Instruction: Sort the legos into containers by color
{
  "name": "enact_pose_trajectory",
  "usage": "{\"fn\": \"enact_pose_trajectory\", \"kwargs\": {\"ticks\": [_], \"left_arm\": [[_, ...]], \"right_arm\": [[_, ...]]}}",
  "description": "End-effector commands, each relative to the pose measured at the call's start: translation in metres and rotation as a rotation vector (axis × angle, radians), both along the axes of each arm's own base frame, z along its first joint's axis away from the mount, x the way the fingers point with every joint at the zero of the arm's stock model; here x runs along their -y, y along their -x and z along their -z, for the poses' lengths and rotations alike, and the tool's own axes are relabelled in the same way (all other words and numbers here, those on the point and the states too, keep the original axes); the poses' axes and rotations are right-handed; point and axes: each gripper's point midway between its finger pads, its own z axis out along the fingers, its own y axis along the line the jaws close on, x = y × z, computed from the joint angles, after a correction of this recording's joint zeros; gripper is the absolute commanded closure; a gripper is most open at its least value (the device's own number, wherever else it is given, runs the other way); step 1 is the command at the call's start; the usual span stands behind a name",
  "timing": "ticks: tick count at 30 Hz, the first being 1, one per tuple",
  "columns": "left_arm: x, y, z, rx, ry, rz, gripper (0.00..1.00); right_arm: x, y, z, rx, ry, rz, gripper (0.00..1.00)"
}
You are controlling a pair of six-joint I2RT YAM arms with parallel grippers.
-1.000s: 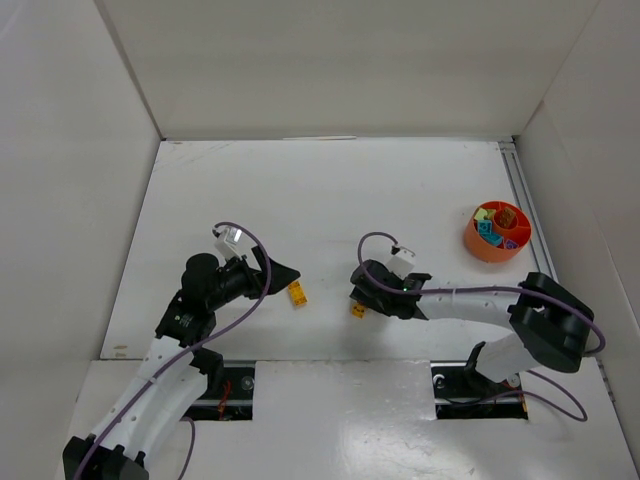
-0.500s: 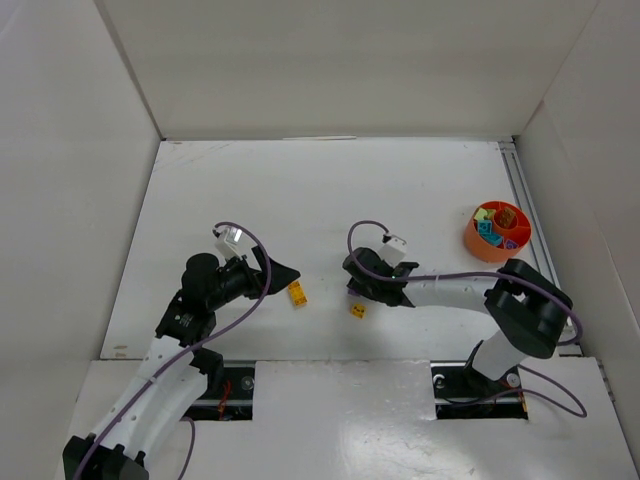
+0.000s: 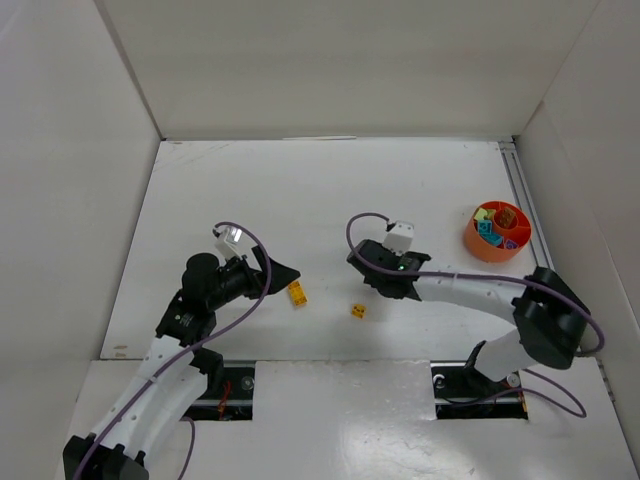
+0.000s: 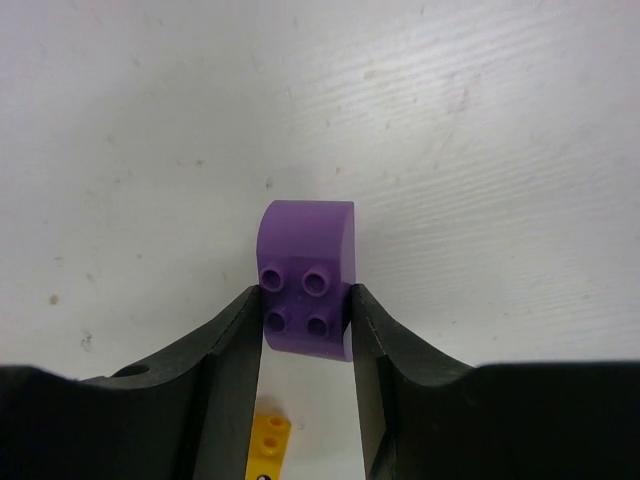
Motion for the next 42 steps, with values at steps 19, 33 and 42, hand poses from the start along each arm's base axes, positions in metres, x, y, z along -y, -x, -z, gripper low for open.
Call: {"fn": "enact_pose_trajectory", "kwargs": {"ticks": [19, 33, 42], "left_arm": [[0.006, -0.024, -0.024, 0.114, 0.023, -0.012, 0.00], [0.017, -0.045, -0.024, 0.124, 0.000, 0.026, 0.00], [0.017, -0.048, -0.025, 0.130, -0.006, 0.029, 0.00]], "right_arm": [[0.297, -0.040, -0.198, 0.605, 0.327, 0.282, 0.84], [0.343, -0.077, -0.161, 0.425, 0.434, 0.287, 0.87], [0.361, -0.072, -0.148, 0.463, 0.422, 0.291, 0.86]]}}
